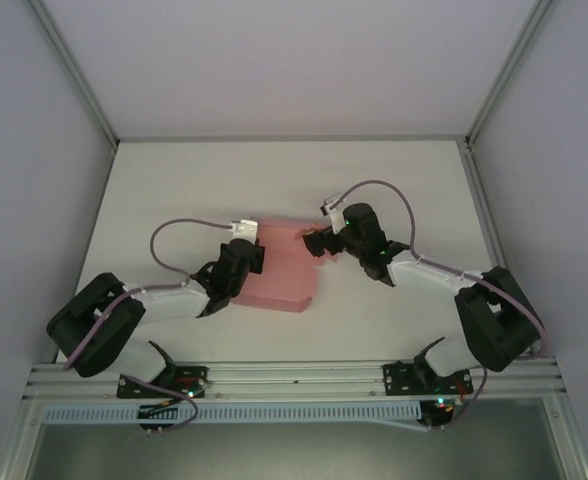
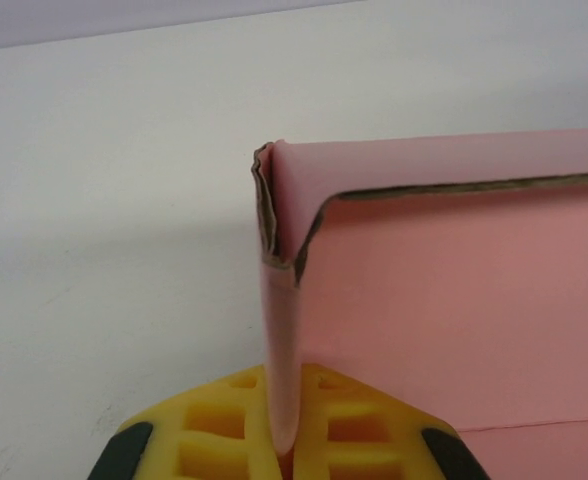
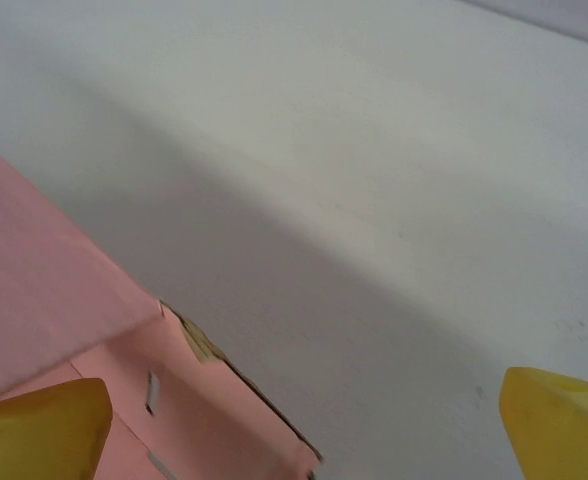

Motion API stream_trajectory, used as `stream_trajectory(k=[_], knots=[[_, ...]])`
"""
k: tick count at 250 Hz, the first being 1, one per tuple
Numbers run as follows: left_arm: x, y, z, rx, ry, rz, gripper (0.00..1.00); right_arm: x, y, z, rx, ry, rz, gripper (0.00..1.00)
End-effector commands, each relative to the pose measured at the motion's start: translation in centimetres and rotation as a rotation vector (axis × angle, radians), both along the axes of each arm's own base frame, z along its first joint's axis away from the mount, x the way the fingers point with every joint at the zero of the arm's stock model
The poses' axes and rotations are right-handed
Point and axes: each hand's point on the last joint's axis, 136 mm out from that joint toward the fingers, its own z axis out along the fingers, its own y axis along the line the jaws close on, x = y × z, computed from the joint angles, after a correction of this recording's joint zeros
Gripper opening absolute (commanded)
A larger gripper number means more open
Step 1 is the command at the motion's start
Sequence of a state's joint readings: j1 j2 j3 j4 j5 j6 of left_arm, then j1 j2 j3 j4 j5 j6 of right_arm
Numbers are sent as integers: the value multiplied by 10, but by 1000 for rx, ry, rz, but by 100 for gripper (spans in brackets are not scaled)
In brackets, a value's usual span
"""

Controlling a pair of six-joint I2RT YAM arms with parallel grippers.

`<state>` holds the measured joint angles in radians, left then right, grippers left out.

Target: Assemble paper box

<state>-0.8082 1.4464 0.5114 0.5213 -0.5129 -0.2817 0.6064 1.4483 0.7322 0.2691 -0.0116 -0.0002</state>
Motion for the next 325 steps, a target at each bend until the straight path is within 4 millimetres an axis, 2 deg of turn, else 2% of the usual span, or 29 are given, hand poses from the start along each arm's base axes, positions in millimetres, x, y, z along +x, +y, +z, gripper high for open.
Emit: stream_trajectory(k=[1, 24, 60, 114, 143, 186, 235, 294, 325], knots=[[-1, -14, 16, -69, -24, -32, 0, 20, 21, 46, 240, -92, -20, 100], [0, -14, 18, -90, -24, -20, 0, 22, 20, 43, 260, -78, -44, 100], [2, -5, 22, -102, -29, 36, 0, 14, -4, 31, 204, -40, -137, 100], [4, 6, 32, -106, -51, 99, 0, -26, -60, -3, 73, 81, -297, 100], [5, 9, 38, -108, -63, 116, 0, -46, -77, -17, 33, 125, -314, 100], [3, 10, 44, -133, -68, 120, 0, -62, -73, -34, 36, 185, -262, 100], [2, 11, 48, -147, -76, 109, 0, -55, -79, -49, 16, 200, -319, 100], [-2, 5, 48, -162, -73, 68, 0, -25, -62, -33, 75, 133, -334, 100], [-2, 6, 44, -148, -65, 68, 0, -16, -52, -22, 94, 111, -310, 100]])
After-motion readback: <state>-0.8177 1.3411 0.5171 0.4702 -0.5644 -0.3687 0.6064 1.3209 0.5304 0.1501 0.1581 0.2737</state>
